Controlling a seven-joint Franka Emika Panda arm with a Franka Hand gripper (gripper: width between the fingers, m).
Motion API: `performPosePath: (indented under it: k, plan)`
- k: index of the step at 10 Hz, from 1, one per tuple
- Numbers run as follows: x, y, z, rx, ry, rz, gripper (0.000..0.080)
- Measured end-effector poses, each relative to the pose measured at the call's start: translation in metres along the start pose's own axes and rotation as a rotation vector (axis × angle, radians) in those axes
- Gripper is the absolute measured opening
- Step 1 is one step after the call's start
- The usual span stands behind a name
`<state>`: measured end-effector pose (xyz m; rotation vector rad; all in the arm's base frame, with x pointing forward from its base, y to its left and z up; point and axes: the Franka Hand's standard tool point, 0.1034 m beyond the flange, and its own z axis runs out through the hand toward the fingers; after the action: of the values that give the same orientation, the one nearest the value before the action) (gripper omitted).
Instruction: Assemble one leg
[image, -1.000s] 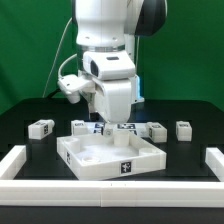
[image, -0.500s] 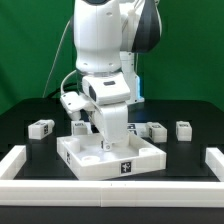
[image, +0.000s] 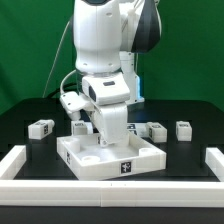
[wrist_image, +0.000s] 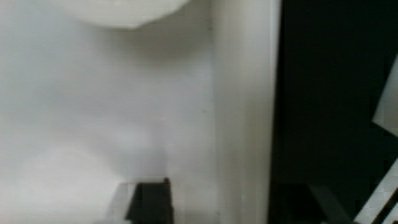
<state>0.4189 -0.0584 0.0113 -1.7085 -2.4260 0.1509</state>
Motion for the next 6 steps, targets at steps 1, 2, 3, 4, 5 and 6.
performPosePath:
  k: [1,2,3,4,5,6]
  plan:
    - [0.0001,-0.0001,0.0001,0.000,0.000,0.000,0.0142]
    - [-0.0004,0.0012,-0.0011,-0.006,-0.002,0.000,0.0072]
    - [-0.0006,0.0015,-0.0013,-0.007,-0.003,0.000,0.0072]
    - [-0.0006,0.0016,-0.0013,-0.007,-0.003,0.000,0.0072]
    - [-0.0006,0.0016,-0.0013,-0.007,-0.003,0.000,0.0072]
    - [-0.0006,0.0016,-0.0013,-0.008,-0.003,0.000,0.0072]
